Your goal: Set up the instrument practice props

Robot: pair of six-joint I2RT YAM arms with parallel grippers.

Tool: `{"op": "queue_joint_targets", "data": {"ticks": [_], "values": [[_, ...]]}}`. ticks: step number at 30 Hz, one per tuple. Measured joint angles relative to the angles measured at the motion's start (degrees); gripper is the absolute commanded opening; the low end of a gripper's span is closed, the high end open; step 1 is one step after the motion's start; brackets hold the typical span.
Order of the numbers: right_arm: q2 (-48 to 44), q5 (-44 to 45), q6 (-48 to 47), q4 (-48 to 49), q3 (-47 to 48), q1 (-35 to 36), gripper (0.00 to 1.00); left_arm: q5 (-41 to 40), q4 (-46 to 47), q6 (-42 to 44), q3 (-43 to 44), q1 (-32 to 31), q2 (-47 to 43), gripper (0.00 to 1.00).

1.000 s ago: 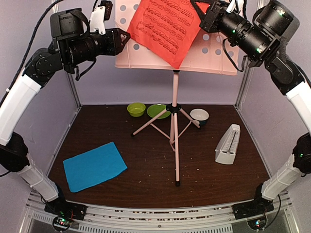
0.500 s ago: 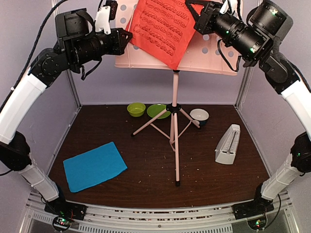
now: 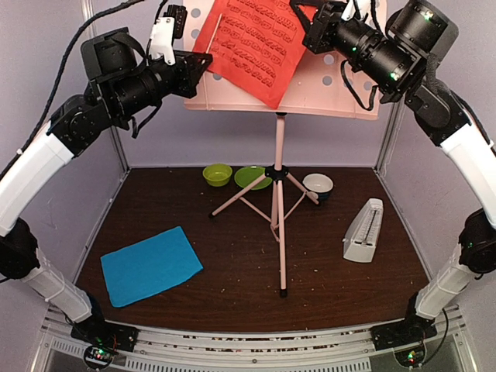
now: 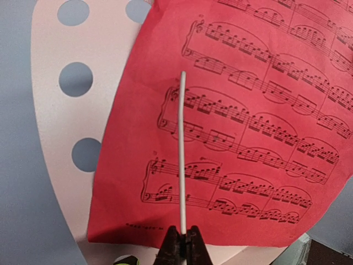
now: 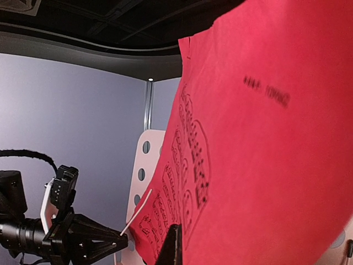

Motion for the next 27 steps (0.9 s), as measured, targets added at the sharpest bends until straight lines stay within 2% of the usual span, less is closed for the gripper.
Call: {"op": "queue_joint_targets", "data": {"ticks": [7,14,27], "values": [[1.7,-3.1,-5.14,-1.18,0.92,-0.55,0.0,3.54,2.91,7.32,-2.56,0.24,-1.09,0.0],[3.19,-7.26,-11.28,-2.08,1.86,-1.33,0.08,5.33,2.89,10.47,-2.56,0.26,-1.09,0.0],[6.71,-9.22,-14.82,0.59,5.18,-2.08,0.45,6.21,2.99,11.56,-2.75,0.28,-1.09,0.0]]}}
